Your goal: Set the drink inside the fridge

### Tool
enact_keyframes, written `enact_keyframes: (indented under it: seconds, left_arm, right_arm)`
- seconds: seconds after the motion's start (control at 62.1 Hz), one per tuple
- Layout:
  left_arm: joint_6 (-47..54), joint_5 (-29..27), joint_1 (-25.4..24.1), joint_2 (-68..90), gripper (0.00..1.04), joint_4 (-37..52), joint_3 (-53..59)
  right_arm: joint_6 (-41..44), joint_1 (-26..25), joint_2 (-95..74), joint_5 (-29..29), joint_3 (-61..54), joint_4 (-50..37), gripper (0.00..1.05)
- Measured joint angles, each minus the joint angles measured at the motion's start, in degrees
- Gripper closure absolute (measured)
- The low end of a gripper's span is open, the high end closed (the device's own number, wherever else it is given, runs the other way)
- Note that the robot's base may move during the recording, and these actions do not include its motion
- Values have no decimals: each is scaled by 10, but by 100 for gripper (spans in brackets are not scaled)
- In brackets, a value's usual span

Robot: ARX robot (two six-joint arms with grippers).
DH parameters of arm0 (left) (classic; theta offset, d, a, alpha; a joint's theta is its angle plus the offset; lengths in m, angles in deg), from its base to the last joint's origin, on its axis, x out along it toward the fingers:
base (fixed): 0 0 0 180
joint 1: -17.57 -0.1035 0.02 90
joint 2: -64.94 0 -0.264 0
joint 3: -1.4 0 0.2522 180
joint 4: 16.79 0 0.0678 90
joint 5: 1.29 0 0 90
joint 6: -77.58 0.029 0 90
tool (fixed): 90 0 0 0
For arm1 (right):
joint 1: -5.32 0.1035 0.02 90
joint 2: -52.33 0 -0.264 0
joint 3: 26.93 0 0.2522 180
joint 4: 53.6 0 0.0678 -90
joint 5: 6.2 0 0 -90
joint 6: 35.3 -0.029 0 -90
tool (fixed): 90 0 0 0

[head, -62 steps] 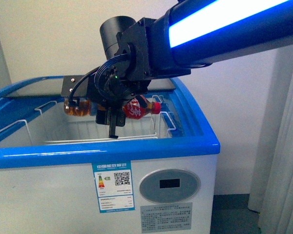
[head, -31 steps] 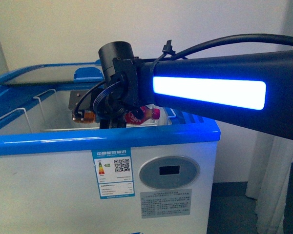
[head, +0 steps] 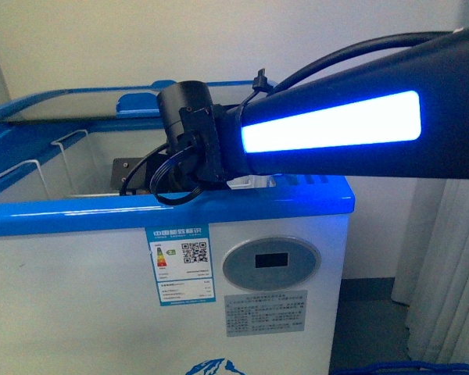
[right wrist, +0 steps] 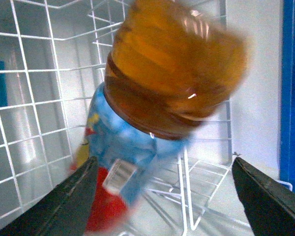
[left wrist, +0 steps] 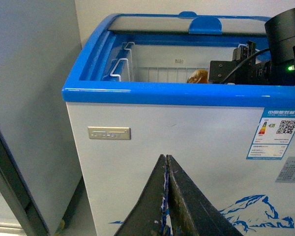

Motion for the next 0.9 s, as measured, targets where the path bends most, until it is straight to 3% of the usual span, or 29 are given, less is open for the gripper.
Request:
enact_keyframes:
  seconds: [0.097, 0.547, 0.773, 0.902]
  left_arm:
    - [0, 0, 0, 0, 102, 0, 0]
    - [0, 0, 0, 0, 102, 0, 0]
    - [0, 0, 0, 0, 102, 0, 0]
    - [0, 0, 0, 0, 102, 0, 0]
  right_arm:
    - [-4, 1, 14, -4, -20, -6, 6]
    - [-54, 7, 116, -37, -111, -52, 7]
    - [-233, 5, 287, -155, -236, -22, 7]
    - [-339, -11, 394, -174, -339, -71, 7]
